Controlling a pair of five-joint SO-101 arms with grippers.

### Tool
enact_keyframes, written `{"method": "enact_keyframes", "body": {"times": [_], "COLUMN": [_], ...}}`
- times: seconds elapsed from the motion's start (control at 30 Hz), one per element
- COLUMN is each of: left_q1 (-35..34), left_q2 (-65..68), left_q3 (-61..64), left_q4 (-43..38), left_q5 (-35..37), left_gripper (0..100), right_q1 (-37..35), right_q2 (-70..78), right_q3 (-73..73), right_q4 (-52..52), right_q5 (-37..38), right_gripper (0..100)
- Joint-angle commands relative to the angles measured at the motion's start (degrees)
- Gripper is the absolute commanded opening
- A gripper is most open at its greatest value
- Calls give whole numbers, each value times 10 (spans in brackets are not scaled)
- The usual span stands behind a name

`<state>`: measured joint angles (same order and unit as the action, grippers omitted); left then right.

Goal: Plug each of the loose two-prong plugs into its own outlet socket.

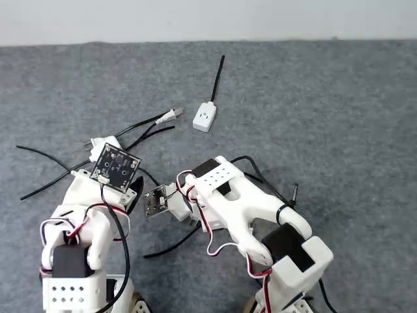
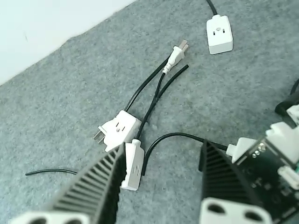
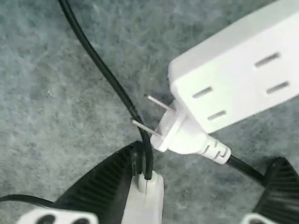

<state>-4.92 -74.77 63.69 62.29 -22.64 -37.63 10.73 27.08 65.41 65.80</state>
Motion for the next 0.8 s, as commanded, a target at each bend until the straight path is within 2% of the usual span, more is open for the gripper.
{"method": "enact_keyframes", "body": {"times": [0.0, 0.17, 0.4, 0.77], "left_q1": [4, 6, 7, 5], "left_q2": [-4, -4, -4, -4], "left_q3": [-4, -1, 5, 5], "left_q4": [-6, -6, -10, -10], "left_q5": [-5, -5, -18, -18], "left_gripper": [254, 254, 254, 254], "right_q1": [7, 4, -11, -7], "right_q2": [0, -19, -56, -46], "right_q3": [-26, -31, -62, -104], "right_q4": [3, 4, 78, 60], "right_q5": [-12, -28, -29, -65], "right_gripper": [405, 405, 405, 405]}}
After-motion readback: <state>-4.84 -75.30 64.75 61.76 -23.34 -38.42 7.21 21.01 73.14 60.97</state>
